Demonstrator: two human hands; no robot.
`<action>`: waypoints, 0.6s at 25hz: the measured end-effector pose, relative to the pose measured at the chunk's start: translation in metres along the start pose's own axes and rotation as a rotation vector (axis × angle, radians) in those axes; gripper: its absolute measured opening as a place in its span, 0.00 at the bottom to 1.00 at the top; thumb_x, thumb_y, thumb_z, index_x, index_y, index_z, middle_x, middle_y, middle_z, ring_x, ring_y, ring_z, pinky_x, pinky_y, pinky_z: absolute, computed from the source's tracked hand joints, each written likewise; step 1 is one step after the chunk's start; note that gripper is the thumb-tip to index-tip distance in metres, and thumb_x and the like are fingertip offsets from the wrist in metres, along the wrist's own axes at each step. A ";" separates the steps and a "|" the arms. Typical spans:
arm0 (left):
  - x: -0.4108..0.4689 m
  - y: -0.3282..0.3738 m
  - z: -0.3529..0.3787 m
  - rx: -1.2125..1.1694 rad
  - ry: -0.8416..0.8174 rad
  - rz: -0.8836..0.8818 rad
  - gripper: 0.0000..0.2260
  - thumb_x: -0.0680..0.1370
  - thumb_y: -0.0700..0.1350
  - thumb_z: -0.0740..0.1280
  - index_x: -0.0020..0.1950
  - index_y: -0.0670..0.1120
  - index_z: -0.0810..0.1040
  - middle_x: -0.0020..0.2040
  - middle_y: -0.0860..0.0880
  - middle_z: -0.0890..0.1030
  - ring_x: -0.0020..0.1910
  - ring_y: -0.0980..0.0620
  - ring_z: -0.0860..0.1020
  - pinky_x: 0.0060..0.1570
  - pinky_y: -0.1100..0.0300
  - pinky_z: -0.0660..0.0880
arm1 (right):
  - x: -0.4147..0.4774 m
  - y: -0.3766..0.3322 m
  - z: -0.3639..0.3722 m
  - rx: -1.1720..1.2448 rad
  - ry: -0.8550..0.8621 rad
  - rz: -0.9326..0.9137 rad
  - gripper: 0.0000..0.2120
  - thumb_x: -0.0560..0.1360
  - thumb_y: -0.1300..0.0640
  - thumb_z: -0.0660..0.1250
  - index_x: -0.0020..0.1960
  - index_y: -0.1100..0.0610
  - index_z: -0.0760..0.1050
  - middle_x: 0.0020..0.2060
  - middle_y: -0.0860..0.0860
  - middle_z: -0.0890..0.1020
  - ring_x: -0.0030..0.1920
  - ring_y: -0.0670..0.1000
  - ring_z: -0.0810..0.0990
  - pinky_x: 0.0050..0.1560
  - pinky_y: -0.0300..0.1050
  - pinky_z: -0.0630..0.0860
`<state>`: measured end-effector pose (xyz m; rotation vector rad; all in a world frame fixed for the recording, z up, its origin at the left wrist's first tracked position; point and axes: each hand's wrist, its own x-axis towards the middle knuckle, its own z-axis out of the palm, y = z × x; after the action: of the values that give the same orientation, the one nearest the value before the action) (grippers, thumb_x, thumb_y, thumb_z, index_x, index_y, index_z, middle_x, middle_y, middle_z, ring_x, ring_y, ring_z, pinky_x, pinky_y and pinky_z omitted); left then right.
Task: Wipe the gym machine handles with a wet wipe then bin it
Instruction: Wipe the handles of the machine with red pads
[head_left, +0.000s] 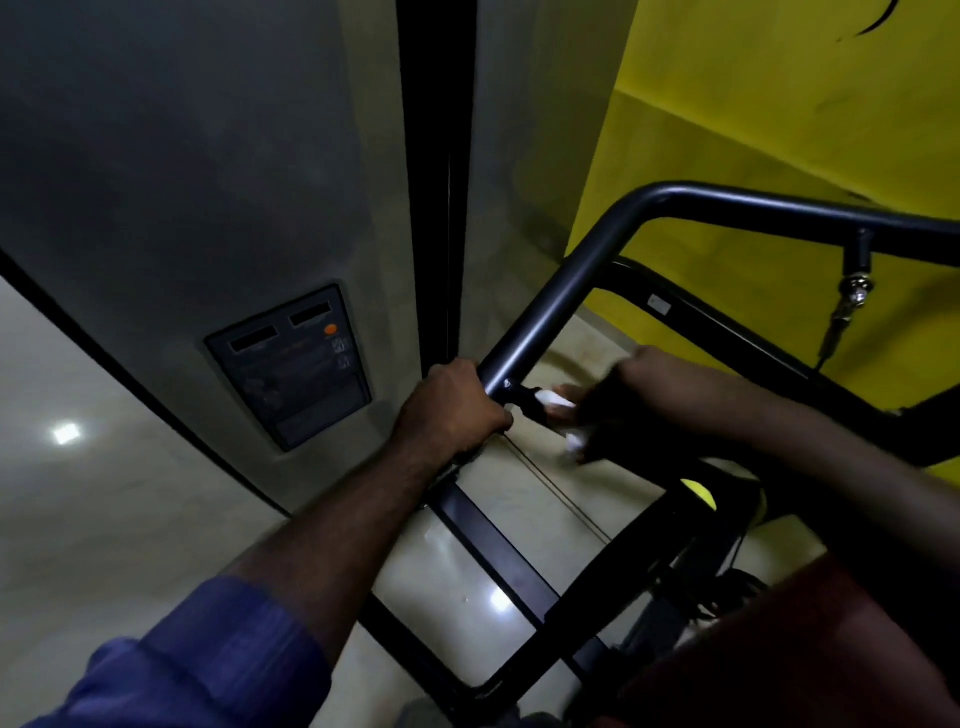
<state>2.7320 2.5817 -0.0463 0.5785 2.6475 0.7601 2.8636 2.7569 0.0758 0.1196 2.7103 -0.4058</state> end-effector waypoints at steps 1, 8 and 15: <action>0.000 0.000 0.000 -0.002 0.008 0.005 0.27 0.60 0.57 0.77 0.55 0.50 0.78 0.48 0.47 0.80 0.42 0.46 0.80 0.41 0.56 0.78 | 0.014 -0.015 -0.001 0.025 0.029 -0.019 0.09 0.75 0.47 0.76 0.51 0.50 0.86 0.31 0.38 0.76 0.37 0.36 0.77 0.44 0.35 0.69; -0.003 0.000 -0.002 -0.045 0.035 0.038 0.24 0.64 0.52 0.78 0.57 0.49 0.78 0.46 0.47 0.78 0.42 0.44 0.80 0.44 0.53 0.81 | -0.043 0.008 0.005 0.049 0.031 0.164 0.35 0.62 0.26 0.72 0.52 0.55 0.86 0.45 0.49 0.89 0.49 0.43 0.85 0.47 0.46 0.82; 0.000 -0.002 -0.001 -0.091 0.031 0.042 0.22 0.66 0.59 0.80 0.50 0.49 0.75 0.38 0.51 0.78 0.30 0.56 0.76 0.38 0.56 0.78 | 0.046 -0.024 0.010 0.199 -0.195 0.107 0.12 0.81 0.52 0.70 0.54 0.62 0.81 0.42 0.55 0.85 0.37 0.52 0.83 0.37 0.41 0.78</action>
<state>2.7310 2.5796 -0.0463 0.6044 2.6203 0.9034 2.8223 2.7324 0.0548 0.2644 2.4557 -0.6201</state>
